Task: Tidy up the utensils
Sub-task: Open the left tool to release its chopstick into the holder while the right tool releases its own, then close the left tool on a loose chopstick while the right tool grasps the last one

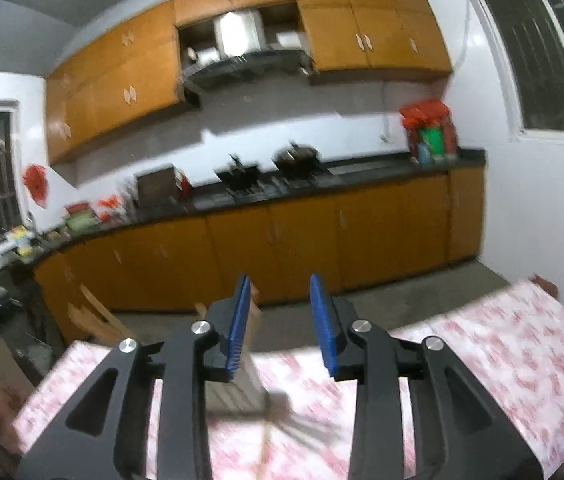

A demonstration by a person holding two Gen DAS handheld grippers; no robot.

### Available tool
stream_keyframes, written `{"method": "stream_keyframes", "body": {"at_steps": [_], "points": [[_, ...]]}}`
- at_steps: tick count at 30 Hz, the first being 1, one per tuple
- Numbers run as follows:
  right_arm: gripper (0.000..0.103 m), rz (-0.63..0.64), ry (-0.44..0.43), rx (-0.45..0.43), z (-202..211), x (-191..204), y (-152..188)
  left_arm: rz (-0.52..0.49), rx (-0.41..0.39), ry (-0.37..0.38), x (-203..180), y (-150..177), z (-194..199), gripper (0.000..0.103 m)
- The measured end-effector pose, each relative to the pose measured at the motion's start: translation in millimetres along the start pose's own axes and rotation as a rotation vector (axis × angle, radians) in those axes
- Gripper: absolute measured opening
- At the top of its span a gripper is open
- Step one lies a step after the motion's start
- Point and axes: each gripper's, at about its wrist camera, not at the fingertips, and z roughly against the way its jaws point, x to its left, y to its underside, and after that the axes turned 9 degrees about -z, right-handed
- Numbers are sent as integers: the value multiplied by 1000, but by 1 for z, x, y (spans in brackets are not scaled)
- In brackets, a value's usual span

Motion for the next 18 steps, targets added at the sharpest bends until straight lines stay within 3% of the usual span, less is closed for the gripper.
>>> {"method": "stream_keyframes", "body": {"at_steps": [6,10,13,18], "points": [[32,-25,114,306,-32,-40,92,43,231,-41,22,68,-10,39],[29,-40,82,459,-38,-39,145,26,382,-57,21,118,-22,39],[27,-25,32,524,-35,-26,174,22,443,-44,17,141,-24,39],[24,22,-4,573,-35,-7,191,16,509,-24,12,166,-26,39]]}}
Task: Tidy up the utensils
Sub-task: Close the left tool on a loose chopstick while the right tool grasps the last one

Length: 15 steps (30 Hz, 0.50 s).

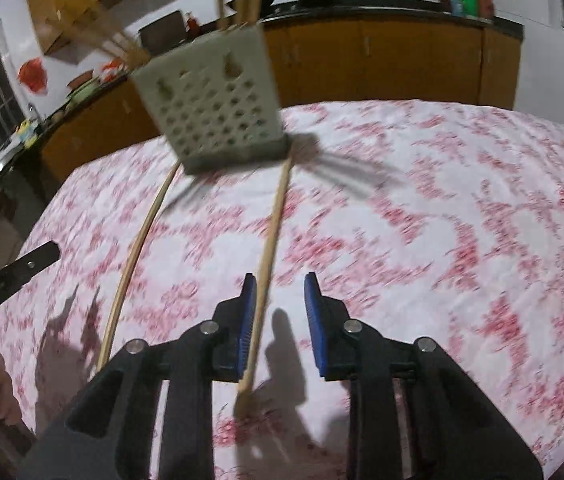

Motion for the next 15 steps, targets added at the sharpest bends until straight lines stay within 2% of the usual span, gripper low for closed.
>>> {"method": "stream_keyframes", "body": {"at_steps": [11,15], "points": [[19,30,10,46,-13,11,13,-12,38,19,-10,14,-10,39],[11,54,40,41,-16,14,14,-18,44,27,-14,14,-11,39]]}}
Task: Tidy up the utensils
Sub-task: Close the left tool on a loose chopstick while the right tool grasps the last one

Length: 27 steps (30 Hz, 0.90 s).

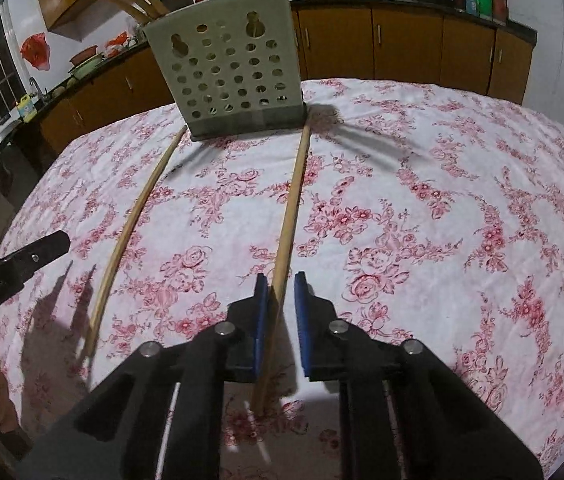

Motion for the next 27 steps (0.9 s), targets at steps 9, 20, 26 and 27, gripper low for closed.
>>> {"method": "stream_keyframes", "body": {"at_steps": [9,20,26,27], "points": [[8,-96,92,-40,3,-34,-11,-51,18,45,-20,0,-6,39],[8,-135,113,-58,8,-56,-15,-97,50,48,-43,0,-23,31],[8,-126,105,-58,7,-50,-13,-92,60,6,-39,-3,-34,7],[8,-126,104,-59,7,-50,-14,-84,59,-3,-35,-5,-35,7]]}}
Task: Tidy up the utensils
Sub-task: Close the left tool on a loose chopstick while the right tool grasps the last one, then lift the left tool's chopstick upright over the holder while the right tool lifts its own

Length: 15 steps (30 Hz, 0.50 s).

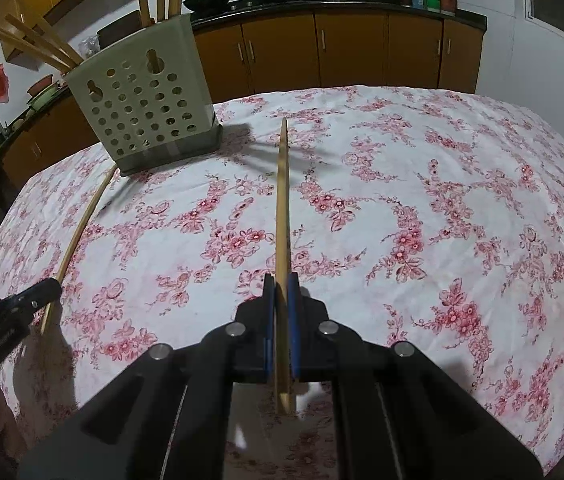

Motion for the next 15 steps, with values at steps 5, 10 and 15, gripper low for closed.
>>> {"method": "stream_keyframes", "body": {"at_steps": [5,10,15], "points": [[8,4,-4,-3,-2,1,-3,50,2,-46,26,-5,-2,7],[8,26,-7,-5,-7,10,-7,69,5,-60,44,-8,-4,7],[8,62,13,-15,-13,18,-11,38,-6,-73,42,-7,-4,7]]}}
